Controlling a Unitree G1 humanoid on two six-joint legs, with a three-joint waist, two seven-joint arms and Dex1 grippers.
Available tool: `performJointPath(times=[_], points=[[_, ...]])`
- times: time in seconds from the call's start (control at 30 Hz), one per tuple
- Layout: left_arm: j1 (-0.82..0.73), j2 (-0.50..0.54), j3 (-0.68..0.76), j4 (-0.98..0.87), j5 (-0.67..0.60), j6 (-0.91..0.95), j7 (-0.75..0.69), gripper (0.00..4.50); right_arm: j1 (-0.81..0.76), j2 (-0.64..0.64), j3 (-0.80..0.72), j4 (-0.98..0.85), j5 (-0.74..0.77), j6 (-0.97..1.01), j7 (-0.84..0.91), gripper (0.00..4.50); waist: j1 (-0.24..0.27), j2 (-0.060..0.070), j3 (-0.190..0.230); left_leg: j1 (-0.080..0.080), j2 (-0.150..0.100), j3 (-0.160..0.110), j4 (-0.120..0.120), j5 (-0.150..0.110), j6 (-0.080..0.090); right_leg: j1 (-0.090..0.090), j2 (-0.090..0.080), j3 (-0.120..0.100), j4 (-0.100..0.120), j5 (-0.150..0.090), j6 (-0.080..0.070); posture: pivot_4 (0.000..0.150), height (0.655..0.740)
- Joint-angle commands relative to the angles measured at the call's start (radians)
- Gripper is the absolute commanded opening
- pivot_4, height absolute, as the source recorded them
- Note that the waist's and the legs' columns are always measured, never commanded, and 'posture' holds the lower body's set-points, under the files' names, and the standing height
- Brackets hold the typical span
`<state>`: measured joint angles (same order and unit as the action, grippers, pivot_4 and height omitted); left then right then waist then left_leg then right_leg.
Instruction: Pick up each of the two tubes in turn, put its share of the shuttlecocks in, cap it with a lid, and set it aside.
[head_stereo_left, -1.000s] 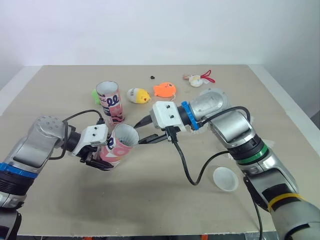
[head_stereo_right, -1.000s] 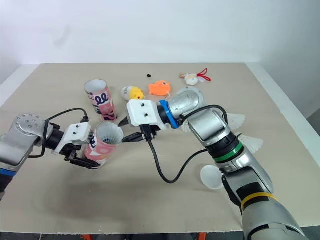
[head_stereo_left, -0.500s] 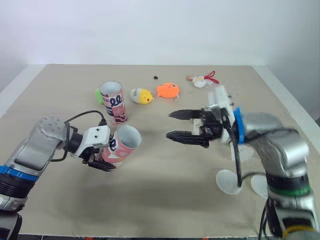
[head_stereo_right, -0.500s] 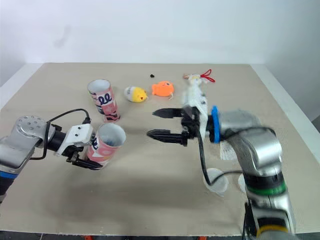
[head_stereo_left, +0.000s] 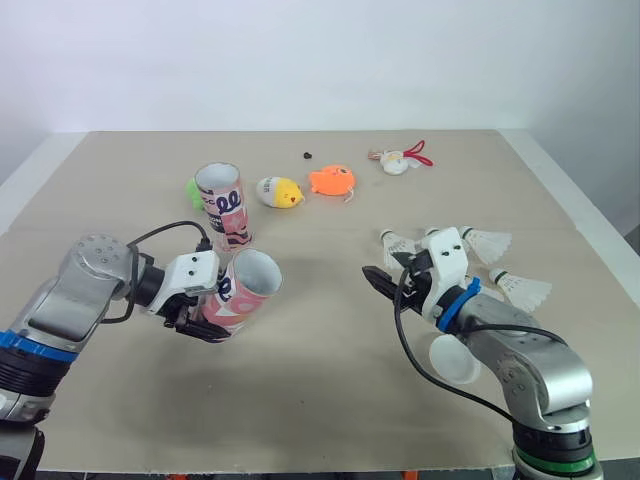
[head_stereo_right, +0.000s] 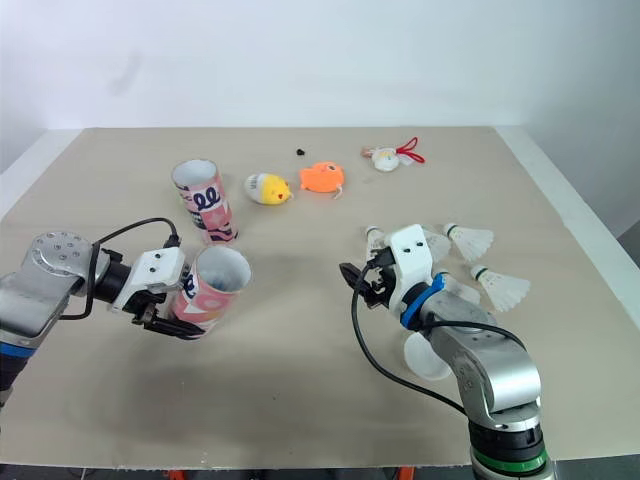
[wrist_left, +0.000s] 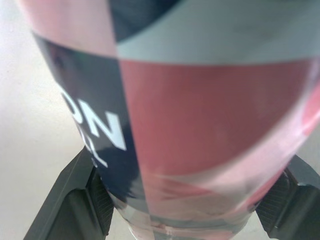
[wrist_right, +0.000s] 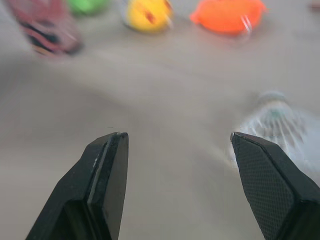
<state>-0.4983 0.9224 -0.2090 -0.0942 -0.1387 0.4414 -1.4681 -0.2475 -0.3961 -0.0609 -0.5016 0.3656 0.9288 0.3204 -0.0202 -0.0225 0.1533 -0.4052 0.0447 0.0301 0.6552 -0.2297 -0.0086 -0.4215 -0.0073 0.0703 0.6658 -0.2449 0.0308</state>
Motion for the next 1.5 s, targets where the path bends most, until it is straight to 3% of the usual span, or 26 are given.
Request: performJointPath(times=[0.03,0.43,0.8,1.07,1.37,1.5], points=[[0.022,-0.015,-0.051,0.008,0.008,0.006,0.006,3.25,-0.038,0.010,-0.002,0.057,-0.030,-0.046,-0.024,3.52,0.000,0.000,0.000,0.000,0.000,0.000,0.000,0.000,0.000,0.000,0.000,0.000,0.000,0.000,0.000,0.150,0.7400],[0.044,-0.016,-0.041,-0.020,-0.002,0.037,0.019,3.25,-0.142,-0.016,0.027,0.255,-0.074,-0.146,0.032,3.52,-0.001,0.000,0.000,0.001,0.000,0.000,0.000,0.000,0.000,0.001,0.001,0.001,0.000,0.000,0.001,0.150,0.7400],[0.072,-0.010,-0.026,-0.052,-0.015,0.060,0.037,3.25,-0.276,0.055,0.073,0.527,-0.139,-0.261,0.024,3.52,-0.003,0.000,0.000,0.001,-0.001,0.000,0.000,0.000,0.000,0.001,0.001,0.002,0.000,0.001,0.001,0.150,0.7400],[0.085,0.000,-0.018,-0.070,-0.027,0.070,0.046,3.25,-0.342,0.079,0.089,0.602,-0.157,-0.351,0.068,0.03,-0.003,0.000,0.000,0.000,-0.001,0.001,0.000,0.000,0.000,0.001,0.001,0.002,0.000,0.002,0.005,0.150,0.7400],[0.090,0.000,-0.020,-0.071,-0.027,0.070,0.048,3.25,-0.326,0.103,0.097,0.463,-0.111,-0.373,0.156,0.03,-0.003,0.001,0.000,0.000,0.000,0.000,-0.001,0.000,0.000,0.000,0.001,0.002,0.000,0.002,0.005,0.150,0.7400],[0.085,-0.002,-0.024,-0.068,-0.025,0.068,0.045,3.25,-0.326,0.039,0.083,0.321,-0.037,-0.388,0.294,0.03,-0.002,0.001,0.001,0.000,-0.001,0.000,-0.001,0.000,0.000,0.000,0.001,0.002,0.000,0.002,0.005,0.150,0.7400]])
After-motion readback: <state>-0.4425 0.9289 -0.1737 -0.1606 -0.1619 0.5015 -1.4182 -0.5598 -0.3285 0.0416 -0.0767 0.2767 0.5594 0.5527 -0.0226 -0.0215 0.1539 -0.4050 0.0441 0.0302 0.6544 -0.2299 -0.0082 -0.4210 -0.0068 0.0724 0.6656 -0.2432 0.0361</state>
